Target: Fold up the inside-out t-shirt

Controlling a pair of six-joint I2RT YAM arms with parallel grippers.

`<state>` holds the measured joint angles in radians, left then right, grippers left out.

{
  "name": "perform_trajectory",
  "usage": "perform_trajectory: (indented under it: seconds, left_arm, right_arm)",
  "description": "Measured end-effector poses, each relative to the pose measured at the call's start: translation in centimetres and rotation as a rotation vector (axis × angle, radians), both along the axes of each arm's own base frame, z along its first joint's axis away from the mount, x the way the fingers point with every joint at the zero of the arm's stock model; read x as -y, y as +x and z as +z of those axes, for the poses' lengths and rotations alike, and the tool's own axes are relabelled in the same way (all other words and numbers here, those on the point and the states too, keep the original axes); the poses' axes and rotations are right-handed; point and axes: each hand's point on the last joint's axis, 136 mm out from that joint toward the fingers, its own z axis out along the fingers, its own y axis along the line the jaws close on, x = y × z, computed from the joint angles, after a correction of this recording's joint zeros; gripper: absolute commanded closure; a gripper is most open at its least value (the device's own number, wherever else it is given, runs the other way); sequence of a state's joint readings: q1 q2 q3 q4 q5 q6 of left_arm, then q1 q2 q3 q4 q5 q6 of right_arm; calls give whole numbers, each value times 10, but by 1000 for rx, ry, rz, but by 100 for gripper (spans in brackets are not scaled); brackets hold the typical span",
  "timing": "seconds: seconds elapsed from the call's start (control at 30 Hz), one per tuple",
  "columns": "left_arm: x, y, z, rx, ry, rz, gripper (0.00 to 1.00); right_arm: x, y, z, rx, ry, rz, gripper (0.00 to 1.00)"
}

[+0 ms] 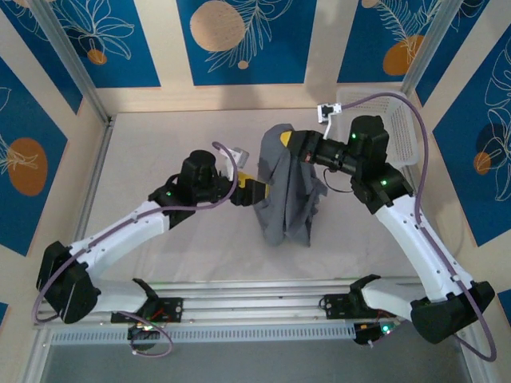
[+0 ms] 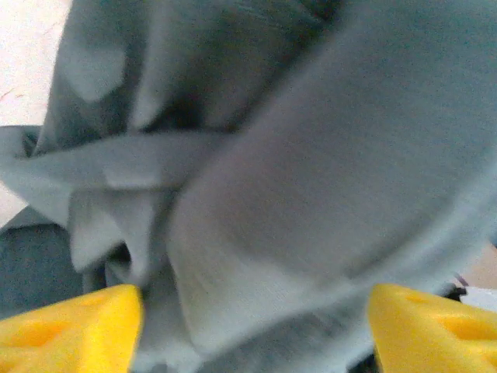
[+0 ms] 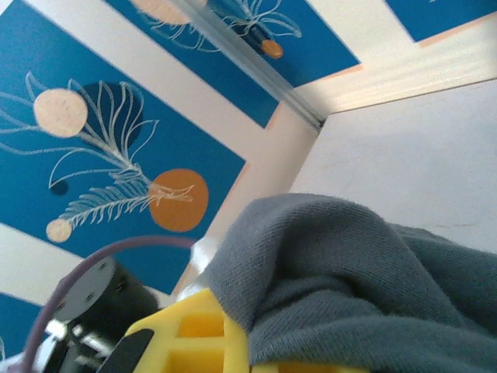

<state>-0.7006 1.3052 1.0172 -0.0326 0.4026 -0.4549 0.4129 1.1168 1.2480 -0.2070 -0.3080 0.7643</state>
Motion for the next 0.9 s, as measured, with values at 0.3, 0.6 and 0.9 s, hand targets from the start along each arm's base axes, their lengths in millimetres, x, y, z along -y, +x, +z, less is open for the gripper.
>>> perform_trajectory:
  seconds: [0.3,0.6,0.9]
  left_arm:
    - [-41,-18,-16,17,79,68,25]
    - [-56,1,-33,-59,159,184,28]
    - [-29,44,-161,-424,394,252,39]
  right_arm:
    - [30,-61,-173,-275,-119,-99,80]
    - [67,-115,-265,-456,-149,-185,27]
    - [7,-42,-223,-381,-446,-97,30]
